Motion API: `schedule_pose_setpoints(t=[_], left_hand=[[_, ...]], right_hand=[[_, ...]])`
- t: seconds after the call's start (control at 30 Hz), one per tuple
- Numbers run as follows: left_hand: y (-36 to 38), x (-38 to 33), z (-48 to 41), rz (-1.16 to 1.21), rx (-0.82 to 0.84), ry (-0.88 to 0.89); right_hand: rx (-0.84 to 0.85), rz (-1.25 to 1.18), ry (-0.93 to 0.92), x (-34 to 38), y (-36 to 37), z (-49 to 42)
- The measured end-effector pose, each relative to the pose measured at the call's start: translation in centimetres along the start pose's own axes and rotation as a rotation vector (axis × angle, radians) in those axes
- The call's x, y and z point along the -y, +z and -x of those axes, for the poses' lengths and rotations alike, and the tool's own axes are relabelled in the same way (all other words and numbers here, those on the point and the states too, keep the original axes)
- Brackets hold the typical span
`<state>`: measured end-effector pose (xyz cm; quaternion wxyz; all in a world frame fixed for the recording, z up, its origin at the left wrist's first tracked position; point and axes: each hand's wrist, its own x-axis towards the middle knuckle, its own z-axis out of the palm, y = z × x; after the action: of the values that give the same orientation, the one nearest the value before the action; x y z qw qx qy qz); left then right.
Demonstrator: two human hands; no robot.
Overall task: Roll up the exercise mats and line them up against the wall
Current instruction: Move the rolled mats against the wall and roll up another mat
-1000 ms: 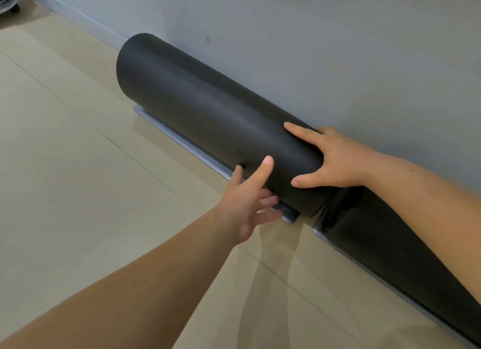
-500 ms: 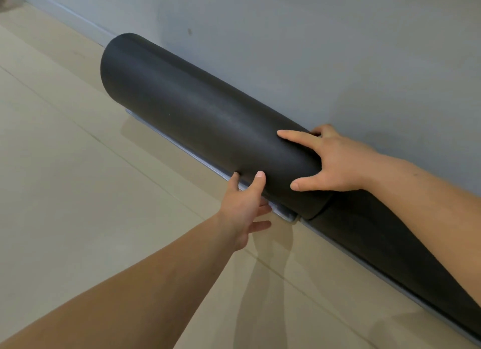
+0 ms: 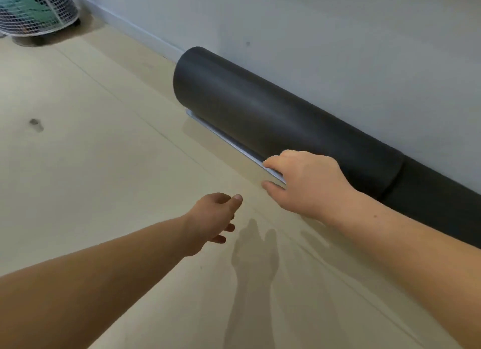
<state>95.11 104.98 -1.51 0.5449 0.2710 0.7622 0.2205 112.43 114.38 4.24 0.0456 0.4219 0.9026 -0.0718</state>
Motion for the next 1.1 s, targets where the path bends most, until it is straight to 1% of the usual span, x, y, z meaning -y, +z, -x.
schedule_pose_setpoints(t=[0.1,0.23,0.33,0.4,0.5,0.57,0.67,0.77,0.87,1.0,1.1], left_hand=[[-4.9,2.3,3.0,0.002,-0.058,-0.013],[-11.7,6.8,7.5,0.028,-0.195,-0.054],[-16.7,10.8,11.1,0.02,-0.308,-0.107],[-19.3,13.2,13.3,0.0,-0.359,-0.14],[-22.3,16.5,16.3,-0.032,-0.359,-0.132],[-23.8,19.2,18.6,-0.056,-0.361,-0.135],[-26.7,24.4,21.2,-0.087,-0.365,-0.22],[-30.6,29.6,23.9,-0.069,-0.401,-0.218],[-34.3,35.7,27.4,-0.007,-0.516,-0.213],[-38.7,45.6,32.6,0.008,-0.73,-0.301],[-41.4,51.5,36.5,-0.046,-0.873,-0.329]], right_hand=[[0.086,-0.058,-0.111,6.4,0.6,-3.1],[0.206,-0.13,-0.251,15.8,0.9,-6.7],[0.262,-0.126,-0.336,21.8,-0.3,-7.4],[0.285,-0.15,-0.364,24.2,-1.1,-6.8],[0.314,-0.235,-0.346,26.8,-1.3,-5.3],[0.344,-0.304,-0.343,30.0,-1.5,-4.0],[0.376,-0.297,-0.427,37.5,-2.0,-1.8],[0.4,-0.214,-0.545,46.0,-2.4,-0.1],[0.447,-0.171,-0.623,54.0,-2.3,1.3],[0.49,-0.177,-0.745,65.4,-1.0,4.3],[0.532,-0.232,-0.783,73.3,1.9,7.0]])
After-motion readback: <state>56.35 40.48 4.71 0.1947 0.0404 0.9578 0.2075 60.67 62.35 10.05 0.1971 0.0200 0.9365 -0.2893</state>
